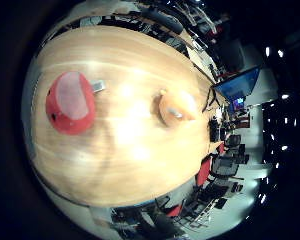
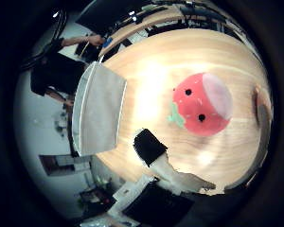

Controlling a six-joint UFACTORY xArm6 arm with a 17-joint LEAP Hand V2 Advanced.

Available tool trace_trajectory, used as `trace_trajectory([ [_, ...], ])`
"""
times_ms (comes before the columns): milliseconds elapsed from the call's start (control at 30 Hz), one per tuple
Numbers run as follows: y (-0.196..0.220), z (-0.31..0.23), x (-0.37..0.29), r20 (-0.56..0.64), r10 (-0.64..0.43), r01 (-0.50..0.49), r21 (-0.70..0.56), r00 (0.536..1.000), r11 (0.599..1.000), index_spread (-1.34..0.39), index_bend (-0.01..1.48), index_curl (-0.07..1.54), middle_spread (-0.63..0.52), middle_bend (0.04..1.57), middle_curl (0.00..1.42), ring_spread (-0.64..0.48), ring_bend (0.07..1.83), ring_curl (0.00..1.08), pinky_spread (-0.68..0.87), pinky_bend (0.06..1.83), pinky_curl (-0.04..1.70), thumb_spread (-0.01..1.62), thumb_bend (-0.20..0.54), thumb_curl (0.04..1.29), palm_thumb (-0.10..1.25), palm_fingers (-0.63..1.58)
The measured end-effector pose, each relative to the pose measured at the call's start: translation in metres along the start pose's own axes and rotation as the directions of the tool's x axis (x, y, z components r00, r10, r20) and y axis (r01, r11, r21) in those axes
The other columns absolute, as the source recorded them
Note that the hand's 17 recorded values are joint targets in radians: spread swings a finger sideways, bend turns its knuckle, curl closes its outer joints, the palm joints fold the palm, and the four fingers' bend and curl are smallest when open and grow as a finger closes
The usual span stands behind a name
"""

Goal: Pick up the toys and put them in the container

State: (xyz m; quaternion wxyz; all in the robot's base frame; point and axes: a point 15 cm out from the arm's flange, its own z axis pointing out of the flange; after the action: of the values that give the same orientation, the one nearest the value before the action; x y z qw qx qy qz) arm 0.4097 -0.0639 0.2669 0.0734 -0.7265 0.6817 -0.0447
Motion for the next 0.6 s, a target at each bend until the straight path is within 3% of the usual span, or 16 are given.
trace_trajectory([
  [600,-0.014,0.080,0.008,-0.001,-0.022,0.021,-0.096,1.000,0.995,-0.44,0.16,0.25,-0.10,0.24,0.36,-0.03,0.53,0.24,0.42,0.61,0.30,0.98,-0.032,0.28,0.19,0.24],
])
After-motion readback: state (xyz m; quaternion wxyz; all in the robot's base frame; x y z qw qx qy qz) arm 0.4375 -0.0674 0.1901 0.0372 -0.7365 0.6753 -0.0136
